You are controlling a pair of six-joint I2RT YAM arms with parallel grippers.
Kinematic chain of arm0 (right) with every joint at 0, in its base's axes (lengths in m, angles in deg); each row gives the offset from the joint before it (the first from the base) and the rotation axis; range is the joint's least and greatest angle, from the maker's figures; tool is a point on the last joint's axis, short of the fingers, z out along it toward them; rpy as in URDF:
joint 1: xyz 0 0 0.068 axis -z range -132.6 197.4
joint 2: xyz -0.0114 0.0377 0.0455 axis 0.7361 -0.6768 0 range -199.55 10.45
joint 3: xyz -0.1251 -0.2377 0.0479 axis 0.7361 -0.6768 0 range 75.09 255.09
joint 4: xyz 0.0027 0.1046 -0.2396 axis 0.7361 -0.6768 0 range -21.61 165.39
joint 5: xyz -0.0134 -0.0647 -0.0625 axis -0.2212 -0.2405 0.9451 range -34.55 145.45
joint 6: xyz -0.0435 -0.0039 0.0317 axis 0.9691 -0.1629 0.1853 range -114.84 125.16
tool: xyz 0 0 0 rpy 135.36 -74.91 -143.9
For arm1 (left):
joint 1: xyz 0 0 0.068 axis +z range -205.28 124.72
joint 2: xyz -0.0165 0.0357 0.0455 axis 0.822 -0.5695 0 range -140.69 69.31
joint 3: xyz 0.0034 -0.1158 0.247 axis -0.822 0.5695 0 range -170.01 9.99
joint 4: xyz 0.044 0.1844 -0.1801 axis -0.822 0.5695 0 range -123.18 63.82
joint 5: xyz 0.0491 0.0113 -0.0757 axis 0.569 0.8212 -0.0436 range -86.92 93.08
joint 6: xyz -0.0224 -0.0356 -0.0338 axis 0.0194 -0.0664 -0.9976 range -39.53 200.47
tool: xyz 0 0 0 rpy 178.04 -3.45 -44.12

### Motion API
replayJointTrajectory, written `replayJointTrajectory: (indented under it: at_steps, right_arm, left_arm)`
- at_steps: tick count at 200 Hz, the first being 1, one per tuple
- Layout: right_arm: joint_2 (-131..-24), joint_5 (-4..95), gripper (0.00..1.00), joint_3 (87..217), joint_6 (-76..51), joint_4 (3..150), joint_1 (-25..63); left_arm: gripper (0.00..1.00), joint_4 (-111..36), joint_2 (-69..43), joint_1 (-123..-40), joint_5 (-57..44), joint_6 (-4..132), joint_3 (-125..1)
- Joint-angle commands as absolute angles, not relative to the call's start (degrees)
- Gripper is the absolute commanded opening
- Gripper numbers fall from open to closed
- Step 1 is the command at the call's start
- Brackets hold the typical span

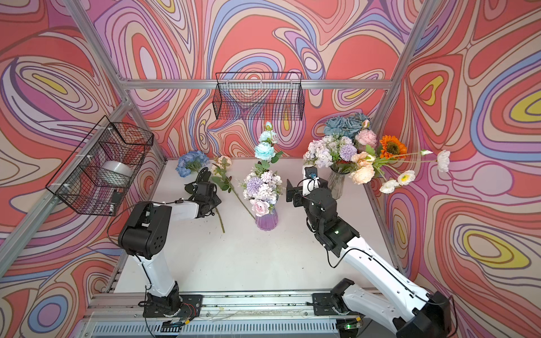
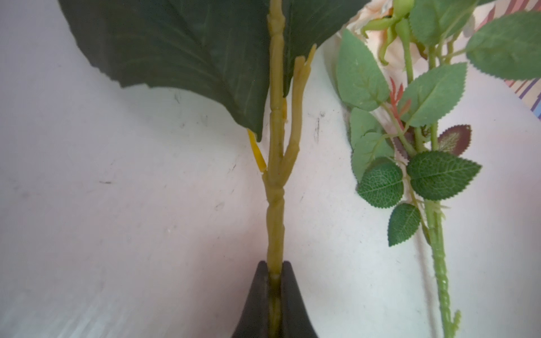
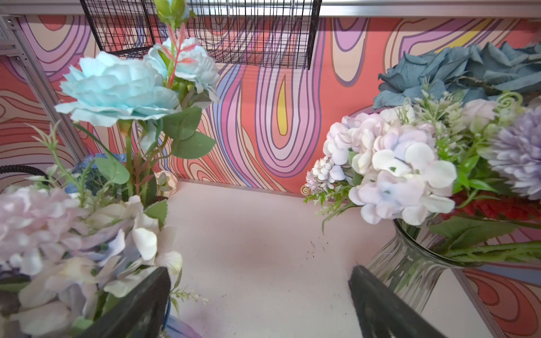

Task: Arrange the flowers into the vase
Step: 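Open the right gripper and draw back while the left grasps the blue hydrangea stem, then lift the blue hydrangea toward the vase with the left while the right reaches for it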

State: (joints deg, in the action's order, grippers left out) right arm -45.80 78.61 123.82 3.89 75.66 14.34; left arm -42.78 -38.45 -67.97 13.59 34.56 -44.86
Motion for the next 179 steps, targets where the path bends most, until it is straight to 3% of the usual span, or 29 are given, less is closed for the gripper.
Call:
replayJointTrajectory:
  at_steps: [1, 74, 136, 179]
  right_arm:
    - [-43.79, 78.74, 0.98, 124.30, 4.29, 74.71, 14.53]
    - [-46.27, 61.25, 0.93, 133.54, 1.11, 70.93, 14.49]
    - [-54.77, 40.29, 0.88, 143.98, -3.74, 70.83, 14.03]
    - [-59.50, 29.30, 0.86, 147.28, -6.96, 74.06, 12.05]
  left_arm:
    - [0.00, -43.77, -37.16, -67.68, 13.29, 32.89, -42.51]
    - [0.00, -47.93, -18.10, -70.46, 15.65, 36.67, -32.82]
    - [0.00, -52.55, 3.18, -87.02, 25.27, 59.38, -31.64]
    - [0.00, -63.23, 8.62, -99.45, 28.26, 72.71, -31.49]
